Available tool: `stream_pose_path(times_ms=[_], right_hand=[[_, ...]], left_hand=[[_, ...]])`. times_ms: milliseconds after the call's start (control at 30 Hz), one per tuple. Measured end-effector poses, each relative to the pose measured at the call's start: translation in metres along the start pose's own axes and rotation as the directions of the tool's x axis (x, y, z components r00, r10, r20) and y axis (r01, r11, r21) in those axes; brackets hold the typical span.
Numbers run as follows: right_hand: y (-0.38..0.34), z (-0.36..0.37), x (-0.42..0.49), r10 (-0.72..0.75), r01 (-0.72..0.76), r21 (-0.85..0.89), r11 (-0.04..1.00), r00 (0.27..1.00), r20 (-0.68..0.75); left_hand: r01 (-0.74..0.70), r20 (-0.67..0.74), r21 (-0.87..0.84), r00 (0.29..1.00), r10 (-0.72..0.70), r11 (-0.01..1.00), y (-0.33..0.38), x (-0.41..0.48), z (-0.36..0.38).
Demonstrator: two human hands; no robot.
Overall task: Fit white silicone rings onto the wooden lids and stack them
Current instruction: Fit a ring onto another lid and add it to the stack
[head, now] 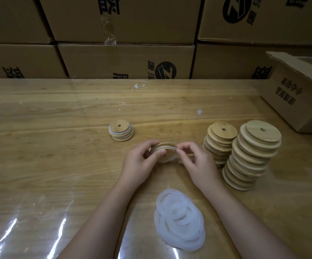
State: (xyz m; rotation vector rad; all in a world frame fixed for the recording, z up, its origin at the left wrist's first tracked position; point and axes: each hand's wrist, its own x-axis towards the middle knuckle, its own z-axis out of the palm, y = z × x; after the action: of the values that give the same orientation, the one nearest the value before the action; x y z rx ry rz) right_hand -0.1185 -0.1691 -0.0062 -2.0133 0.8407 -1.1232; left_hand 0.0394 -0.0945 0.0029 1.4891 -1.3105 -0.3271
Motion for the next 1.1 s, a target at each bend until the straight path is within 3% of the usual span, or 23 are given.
stream_pose_path(times_ms=[133,433,833,1000,1100], right_hand=[[-0.0015,-0.001,-0.0001,-0.061,0.063,-0.07,0.996,0.998,0.032],[-0.0042,-0.0018,0.0005,0.022,-0.023,0.006,1.0,0.996,0.084],[-0.0061,-0.0003,0.0014,0.04,-0.039,-0.026,0.999,0.999,0.025],[-0.0087,-0.0024,0.001,-0.095,0.092,-0.104,0.99,0.995,-0.018],[-0.0096,-0.0036,0.0007,-0.136,0.131,-0.113,0.985,0.99,-0.035]], left_hand=[[0.056,-0.01,-0.045,0.998,-0.056,0.997,-0.0012,-0.0001,-0.0009],[0.083,-0.017,-0.056,0.996,-0.084,0.995,-0.0032,-0.0003,-0.0012],[-0.039,0.019,0.103,0.999,0.037,0.994,-0.0008,-0.0032,0.0019],[-0.157,0.011,0.291,0.987,0.16,0.944,0.0028,-0.0048,0.0027],[-0.189,0.017,0.32,0.981,0.194,0.928,0.0032,-0.0033,0.0019]])
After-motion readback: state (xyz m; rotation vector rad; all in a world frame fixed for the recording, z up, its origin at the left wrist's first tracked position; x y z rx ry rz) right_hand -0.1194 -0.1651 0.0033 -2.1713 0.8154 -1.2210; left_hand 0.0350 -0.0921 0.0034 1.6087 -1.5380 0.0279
